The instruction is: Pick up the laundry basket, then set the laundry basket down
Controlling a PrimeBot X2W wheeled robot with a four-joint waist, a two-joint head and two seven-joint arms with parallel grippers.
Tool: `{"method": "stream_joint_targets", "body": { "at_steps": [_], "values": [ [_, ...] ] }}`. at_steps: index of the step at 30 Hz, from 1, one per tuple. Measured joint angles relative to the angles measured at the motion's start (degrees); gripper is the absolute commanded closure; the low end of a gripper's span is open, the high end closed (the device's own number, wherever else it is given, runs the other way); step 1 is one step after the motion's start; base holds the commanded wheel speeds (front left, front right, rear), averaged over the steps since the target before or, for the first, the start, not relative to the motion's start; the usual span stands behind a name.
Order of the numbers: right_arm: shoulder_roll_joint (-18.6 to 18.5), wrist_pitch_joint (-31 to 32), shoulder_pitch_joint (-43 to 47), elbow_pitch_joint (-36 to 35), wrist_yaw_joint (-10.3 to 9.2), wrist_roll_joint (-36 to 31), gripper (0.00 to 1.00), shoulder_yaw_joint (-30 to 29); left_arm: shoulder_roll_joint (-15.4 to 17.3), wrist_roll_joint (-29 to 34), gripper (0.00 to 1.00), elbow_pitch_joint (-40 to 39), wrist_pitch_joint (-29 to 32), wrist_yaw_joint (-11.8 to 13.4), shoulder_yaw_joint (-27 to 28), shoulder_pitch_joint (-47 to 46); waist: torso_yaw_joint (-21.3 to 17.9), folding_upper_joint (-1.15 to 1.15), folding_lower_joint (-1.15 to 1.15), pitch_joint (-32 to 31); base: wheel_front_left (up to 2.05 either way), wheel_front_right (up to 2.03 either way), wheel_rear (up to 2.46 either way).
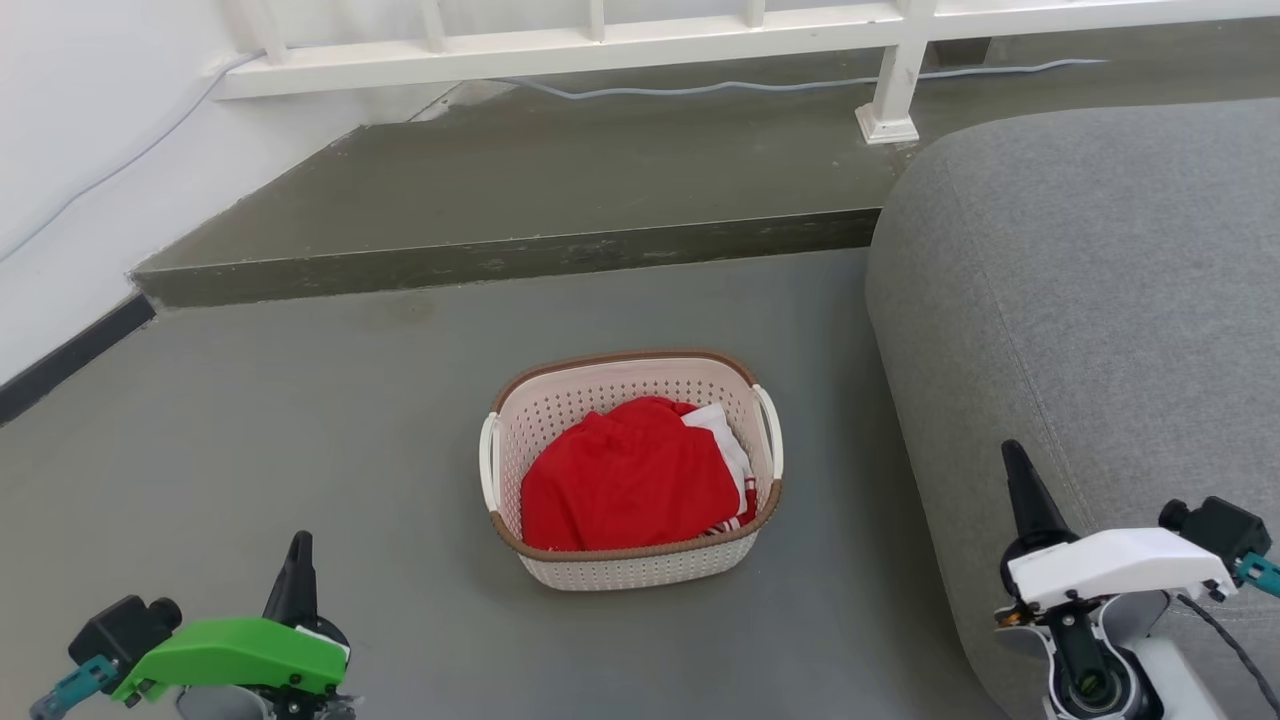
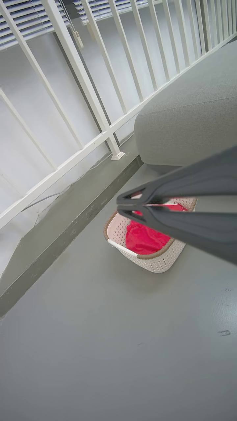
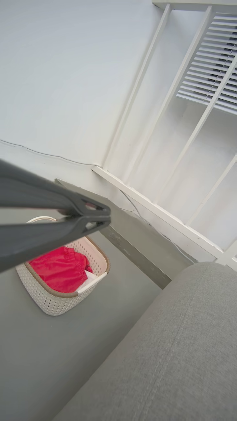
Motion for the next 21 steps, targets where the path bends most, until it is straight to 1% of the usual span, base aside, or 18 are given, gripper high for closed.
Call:
{"method": "stream_joint_targets", "body": {
  "at_steps": [8, 13, 21],
  "values": [
    [-0.29, 1.09, -0.07, 0.23, 1.08, 5.04, 1.00, -1.31, -0.01, -4.83, 1.00, 0.18, 1.27, -0.58, 1.19, -0.24, -0.01, 0.00, 0.00, -0.14, 0.00, 0.00, 0.00],
    [-0.54, 1.79, -0.59, 0.51, 1.97, 9.59, 1.00, -2.46, -0.01, -9.11, 1.00, 0.24, 2.40, -1.52, 1.91, -0.72, -0.02, 0.00, 0.00, -0.26, 0.00, 0.00, 0.00],
    [-0.70, 3.03, -1.10, 0.92, 3.00, 15.28, 1.00, -3.98, -0.01, -14.17, 1.00, 0.45, 3.60, -2.57, 3.19, -0.90, -0.03, 0.00, 0.00, -0.42, 0.00, 0.00, 0.00]
  ]
}}
